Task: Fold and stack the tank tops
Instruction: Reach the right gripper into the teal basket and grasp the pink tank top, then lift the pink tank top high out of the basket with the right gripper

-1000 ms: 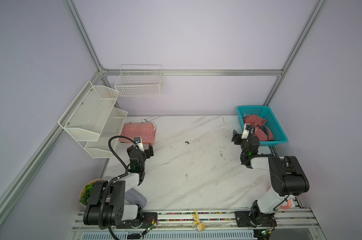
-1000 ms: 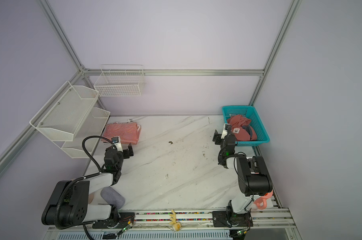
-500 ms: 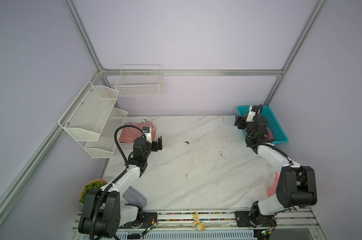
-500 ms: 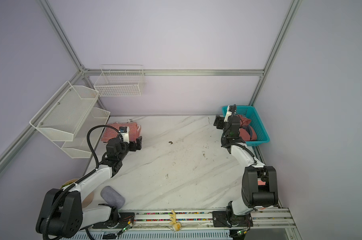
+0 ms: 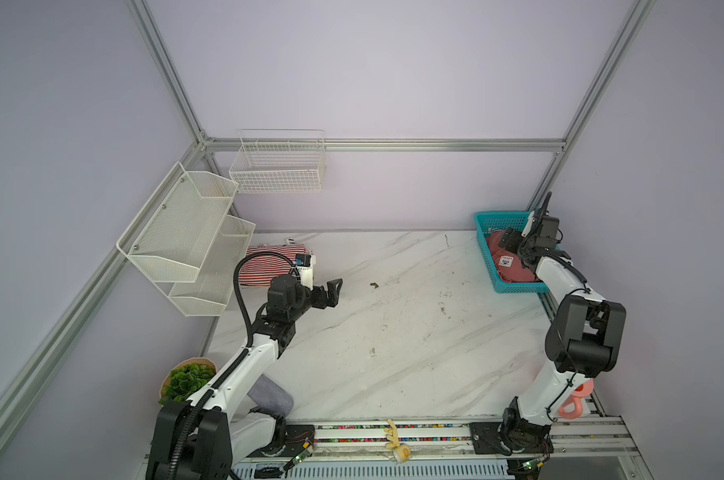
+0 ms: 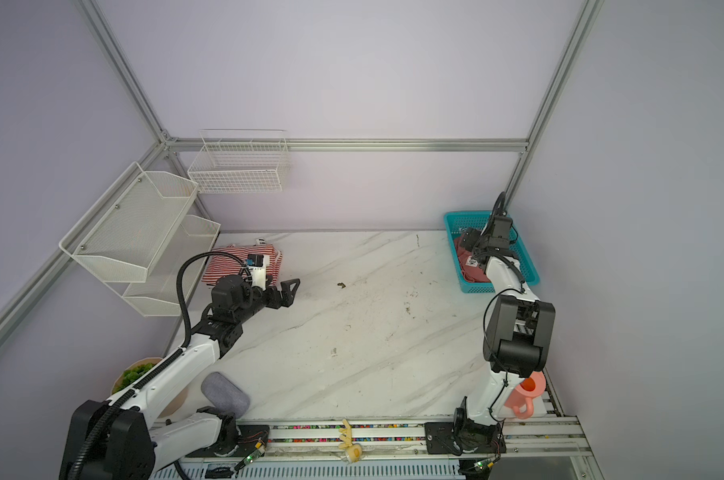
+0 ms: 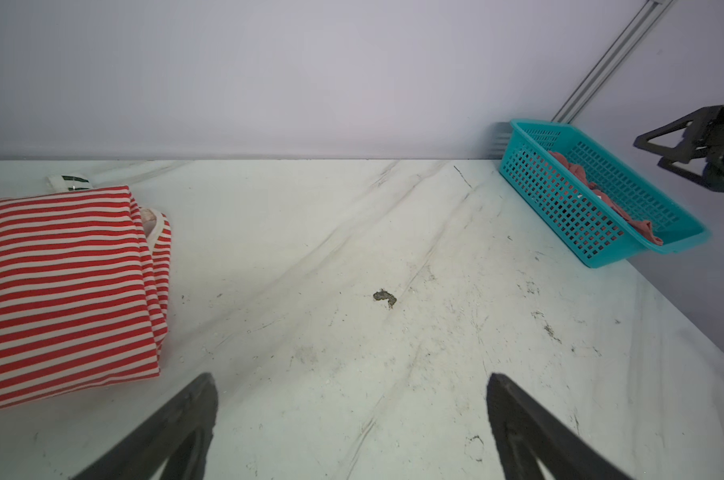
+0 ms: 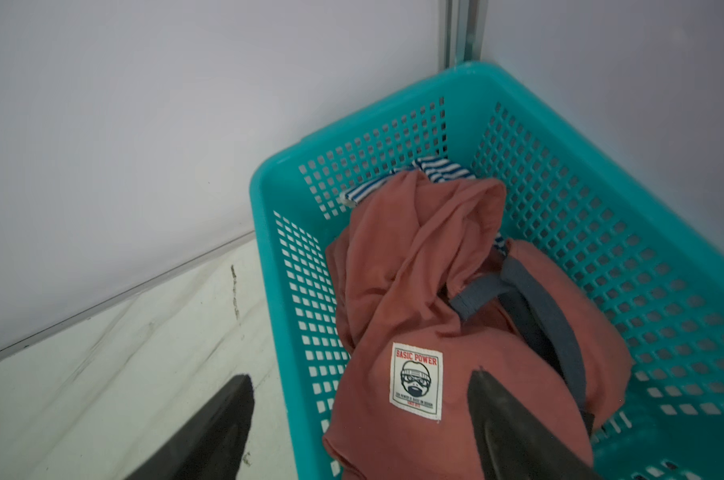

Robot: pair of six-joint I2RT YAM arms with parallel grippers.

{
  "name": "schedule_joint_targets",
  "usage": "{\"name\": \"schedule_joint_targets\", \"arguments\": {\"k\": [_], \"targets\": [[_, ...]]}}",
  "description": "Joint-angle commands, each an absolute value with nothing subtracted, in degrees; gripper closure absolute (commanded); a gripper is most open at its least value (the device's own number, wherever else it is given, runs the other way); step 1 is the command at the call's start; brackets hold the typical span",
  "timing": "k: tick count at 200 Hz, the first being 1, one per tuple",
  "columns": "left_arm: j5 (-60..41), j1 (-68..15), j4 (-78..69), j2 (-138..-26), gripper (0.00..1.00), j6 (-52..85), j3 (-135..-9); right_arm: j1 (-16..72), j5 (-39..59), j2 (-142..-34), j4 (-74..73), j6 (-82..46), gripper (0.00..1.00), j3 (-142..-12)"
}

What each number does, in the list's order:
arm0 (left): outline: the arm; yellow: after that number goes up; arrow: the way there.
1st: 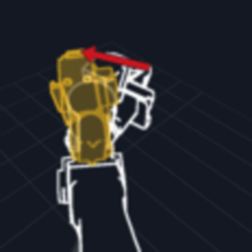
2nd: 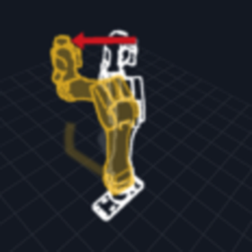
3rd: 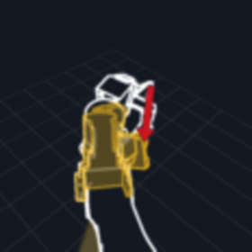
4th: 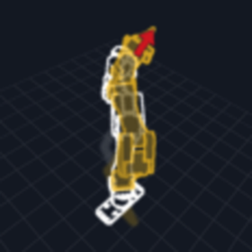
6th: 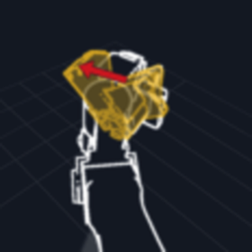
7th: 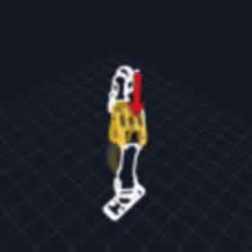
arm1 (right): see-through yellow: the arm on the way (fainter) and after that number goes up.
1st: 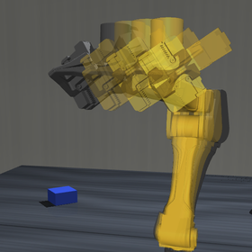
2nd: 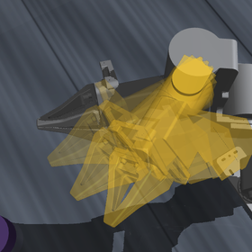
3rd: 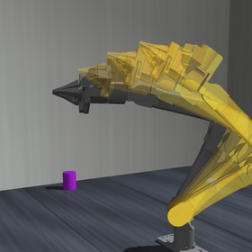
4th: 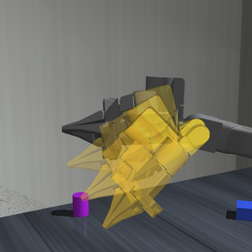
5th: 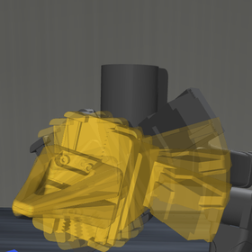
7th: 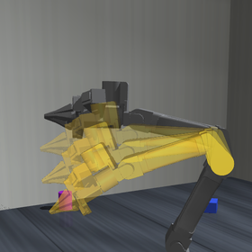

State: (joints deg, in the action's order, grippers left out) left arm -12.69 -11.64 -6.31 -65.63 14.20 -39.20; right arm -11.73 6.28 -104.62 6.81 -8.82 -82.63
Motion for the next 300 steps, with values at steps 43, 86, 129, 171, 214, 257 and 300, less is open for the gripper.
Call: {"name": "schedule_joint_targets", "arguments": {"k": [43, 86, 129, 171, 214, 257, 300], "targets": [[-15.4, -13.0, -2.5, -62.7, 0.00, 15.6, -44.2, -12.5, 17.6, -110.0, 17.7, -10.3, 0.28, -85.5], [-15.5, -13.3, -1.8, -61.9, 0.00, 15.7, -43.9, -12.7, 17.1, -108.7, 19.0, -10.5, 0.37, -82.7], [-15.5, -13.4, -1.3, -61.1, 0.00, 15.5, -43.4, -12.8, 17.7, -106.8, 19.9, -10.8, 0.48, -79.9], [-15.5, -13.5, -1.2, -60.6, 0.00, 15.5, -42.8, -13.2, 16.0, -104.3, 21.6, -10.2, 0.54, -78.2], [-15.8, -13.6, -1.2, -60.9, 0.00, 15.6, -42.7, -13.9, 16.0, -102.5, 22.4, -9.9, 0.59, -76.7], [-15.9, -13.6, -1.2, -60.9, 0.00, 15.5, -42.4, -14.1, 16.5, -102.9, 22.3, -9.8, 0.80, -76.3], [-15.9, -13.7, -1.1, -60.4, 0.00, 15.7, -42.4, -14.4, 16.5, -101.6, 22.7, -10.3, 1.00, -77.5]]}}
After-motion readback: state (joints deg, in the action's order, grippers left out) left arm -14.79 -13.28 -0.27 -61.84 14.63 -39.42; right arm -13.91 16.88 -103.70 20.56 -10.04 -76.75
